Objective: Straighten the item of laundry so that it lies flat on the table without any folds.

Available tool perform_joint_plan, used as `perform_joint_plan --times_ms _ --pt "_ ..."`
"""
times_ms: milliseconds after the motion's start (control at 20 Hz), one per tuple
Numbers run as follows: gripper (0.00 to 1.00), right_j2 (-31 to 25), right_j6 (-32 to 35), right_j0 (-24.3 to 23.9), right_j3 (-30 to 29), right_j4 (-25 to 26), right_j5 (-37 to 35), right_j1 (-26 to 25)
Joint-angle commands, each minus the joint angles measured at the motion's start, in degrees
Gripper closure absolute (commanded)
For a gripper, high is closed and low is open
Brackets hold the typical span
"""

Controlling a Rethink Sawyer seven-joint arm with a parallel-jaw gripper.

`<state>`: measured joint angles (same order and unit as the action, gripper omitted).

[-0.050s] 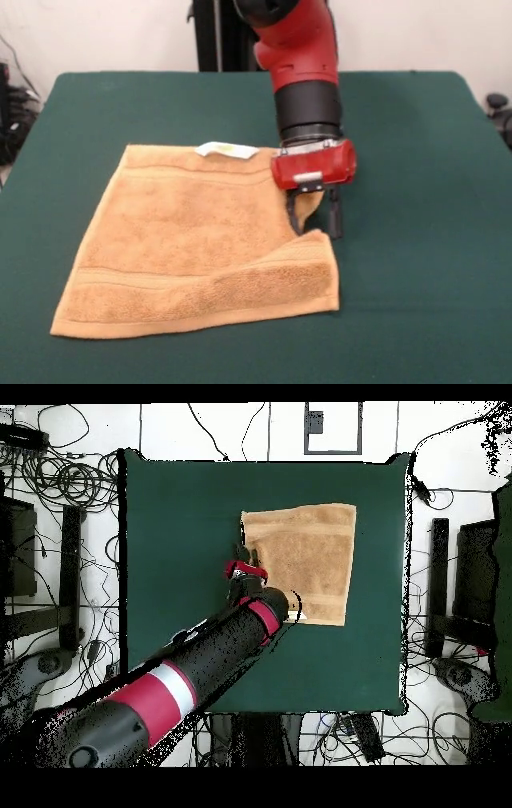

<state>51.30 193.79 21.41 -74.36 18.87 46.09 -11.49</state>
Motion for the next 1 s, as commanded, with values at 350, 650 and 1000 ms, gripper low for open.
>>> perform_joint_plan --times_ms 350,650,1000 --pt "0.00 1.52 -15.24 -4.65 6.36 5.24 -11.92 -5.43" --pt "0.00 -6.73 34.52 -3.27 16.56 48.01 -10.17 -5.42" --pt "0.00 -10.08 63.54 -2.75 17.93 62.11 11.46 -3.99"
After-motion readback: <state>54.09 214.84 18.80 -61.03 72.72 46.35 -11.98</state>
